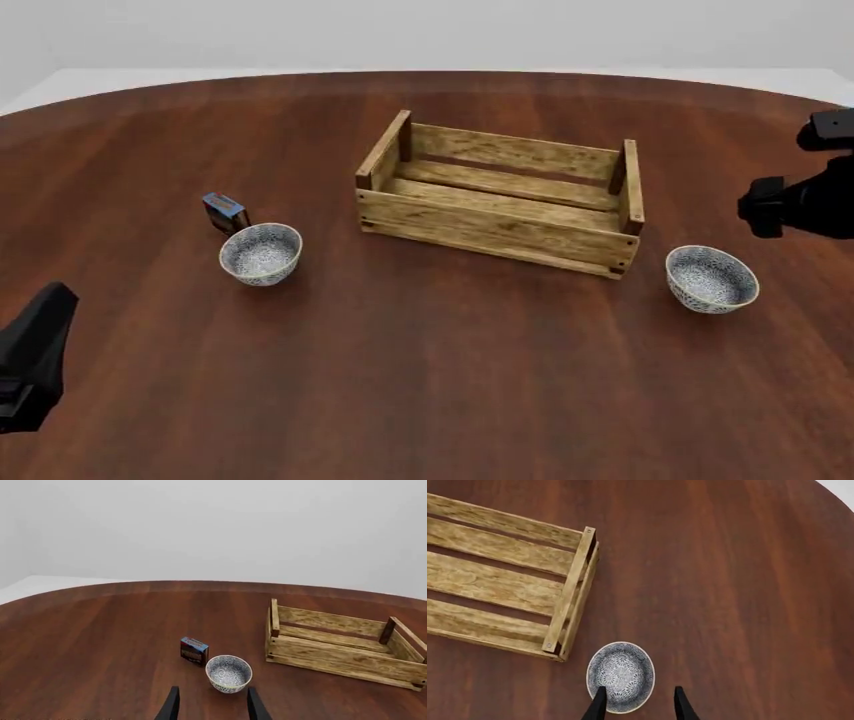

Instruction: Stack the right bowl on the left bowl and place them in the tray.

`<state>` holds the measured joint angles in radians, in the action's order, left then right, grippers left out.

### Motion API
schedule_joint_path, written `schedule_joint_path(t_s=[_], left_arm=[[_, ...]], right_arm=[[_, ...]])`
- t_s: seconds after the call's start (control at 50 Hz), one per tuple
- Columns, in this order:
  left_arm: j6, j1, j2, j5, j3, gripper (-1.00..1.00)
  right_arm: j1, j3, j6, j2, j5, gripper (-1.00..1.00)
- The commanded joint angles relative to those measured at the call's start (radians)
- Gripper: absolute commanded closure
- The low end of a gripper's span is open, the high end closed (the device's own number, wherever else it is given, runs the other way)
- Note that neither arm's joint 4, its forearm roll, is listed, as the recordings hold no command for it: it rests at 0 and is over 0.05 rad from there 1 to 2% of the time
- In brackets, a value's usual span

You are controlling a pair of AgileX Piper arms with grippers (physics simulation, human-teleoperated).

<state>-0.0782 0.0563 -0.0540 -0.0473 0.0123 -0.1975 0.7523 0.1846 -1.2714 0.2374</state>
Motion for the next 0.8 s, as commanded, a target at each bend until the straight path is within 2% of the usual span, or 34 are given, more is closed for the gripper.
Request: schedule_joint_path(t_s=[0.02,0.06,0.1,0.14,0.8], left_arm=[[0.007,0.008,0.014,0.008,-0.003,-1.0],[0.008,0.008,0.01,0.004,-0.004,-1.0],[0.008,0.009,0.012,0.006,-0.003,-1.0],[0.009,0.008,0.018,0.015,0.001,-1.0],[0.012,0.007,-0.006,-0.009,-0.005,-1.0]], right_arm=[[0.038,-0.006,-0.088,-0.041,-0.037,-1.0],[0.065,-0.009,-0.117,-0.05,-0.035,-1.0],[0.058,-0.007,-0.114,-0.067,-0.046,-1.0],[0.069,-0.007,-0.133,-0.077,-0.047,-1.0],[-0.007,0.063,-0.121,-0.206,-0.069,-1.0]])
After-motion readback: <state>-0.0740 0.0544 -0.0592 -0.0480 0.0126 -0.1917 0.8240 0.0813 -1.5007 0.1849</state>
